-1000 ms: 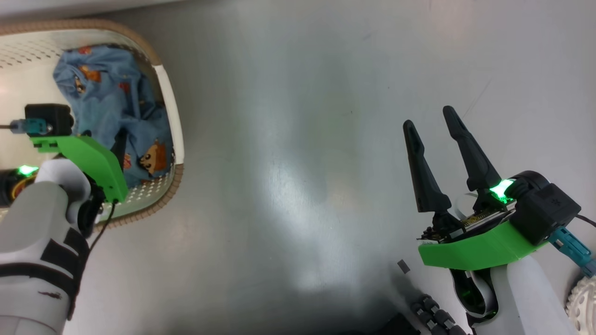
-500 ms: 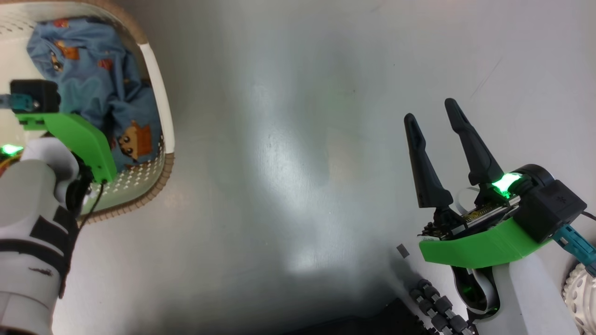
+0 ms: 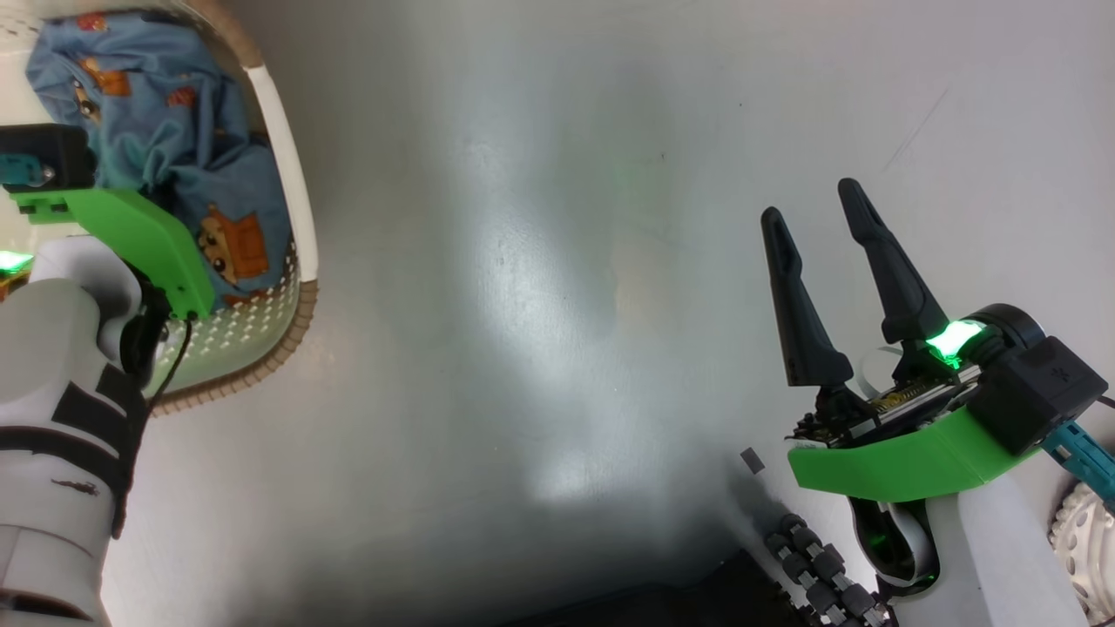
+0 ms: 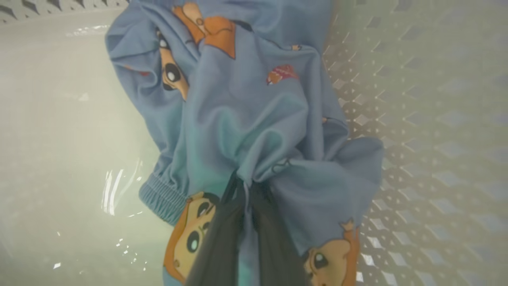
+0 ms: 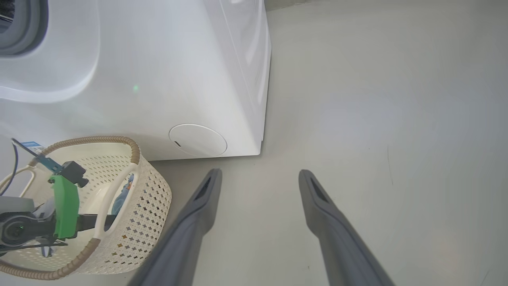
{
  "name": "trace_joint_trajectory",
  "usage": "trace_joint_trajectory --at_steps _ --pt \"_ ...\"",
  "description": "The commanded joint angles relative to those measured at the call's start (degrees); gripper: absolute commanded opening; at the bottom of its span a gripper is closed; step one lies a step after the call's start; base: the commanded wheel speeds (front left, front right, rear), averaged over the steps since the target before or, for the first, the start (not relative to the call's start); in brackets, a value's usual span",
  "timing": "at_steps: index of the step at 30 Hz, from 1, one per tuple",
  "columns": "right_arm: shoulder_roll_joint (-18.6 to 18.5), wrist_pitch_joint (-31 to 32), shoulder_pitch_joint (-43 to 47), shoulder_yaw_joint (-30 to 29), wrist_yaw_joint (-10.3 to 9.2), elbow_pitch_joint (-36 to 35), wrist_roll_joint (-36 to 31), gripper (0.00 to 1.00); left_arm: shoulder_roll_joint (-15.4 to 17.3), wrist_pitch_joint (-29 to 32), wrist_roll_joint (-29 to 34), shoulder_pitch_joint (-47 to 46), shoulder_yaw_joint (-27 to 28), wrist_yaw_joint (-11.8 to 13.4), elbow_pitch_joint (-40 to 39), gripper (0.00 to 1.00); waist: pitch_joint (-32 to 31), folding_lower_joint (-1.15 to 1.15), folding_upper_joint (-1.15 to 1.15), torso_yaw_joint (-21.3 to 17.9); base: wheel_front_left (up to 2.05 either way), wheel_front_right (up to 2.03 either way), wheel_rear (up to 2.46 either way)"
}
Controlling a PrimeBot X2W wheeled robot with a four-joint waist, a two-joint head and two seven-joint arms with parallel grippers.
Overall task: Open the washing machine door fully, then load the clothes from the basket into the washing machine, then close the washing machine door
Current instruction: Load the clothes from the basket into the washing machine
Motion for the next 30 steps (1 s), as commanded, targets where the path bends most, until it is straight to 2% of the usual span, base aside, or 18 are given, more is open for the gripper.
trace_joint_trajectory --at_steps 1,12,17,21,25,30 --pt "0.14 -0.27 1.77 1.12 0.08 -1.2 -0.72 1.0 1.67 -1.06 -0.27 0.7 0.81 -0.45 0.12 0.0 -0.84 0.0 0.0 0.31 0.0 0.0 0.0" --pt "0.14 -0.27 1.37 0.0 0.08 -0.67 -1.45 1.0 0.76 -9.06 -3.64 5.03 1.82 -1.48 -0.65 0.0 -6.61 0.0 0.0 2.24 0.0 0.0 0.0" --pt "0.14 -0.27 1.7 -0.02 0.08 0.29 -2.03 1.0 0.7 -12.21 -5.81 8.69 2.04 -1.57 -4.55 0.0 -10.46 0.0 0.0 3.71 0.0 0.0 0.0" --pt "0.14 -0.27 2.17 0.02 0.08 0.99 -2.3 1.0 2.23 -12.95 -6.34 12.03 2.91 -1.58 -9.94 0.0 -13.67 0.0 0.0 4.83 0.0 0.0 0.0" --pt "0.14 -0.27 2.71 0.1 0.08 1.62 -2.31 1.0 4.07 -13.0 -4.11 17.43 8.0 -1.1 -20.01 0.0 -16.64 0.0 0.0 5.6 0.0 0.0 0.0" --pt "0.14 -0.27 3.44 0.77 0.08 2.75 -2.35 1.0 3.37 -13.01 -0.16 26.84 15.63 0.32 -32.71 0.0 -20.37 0.0 0.0 6.22 0.0 0.0 0.0"
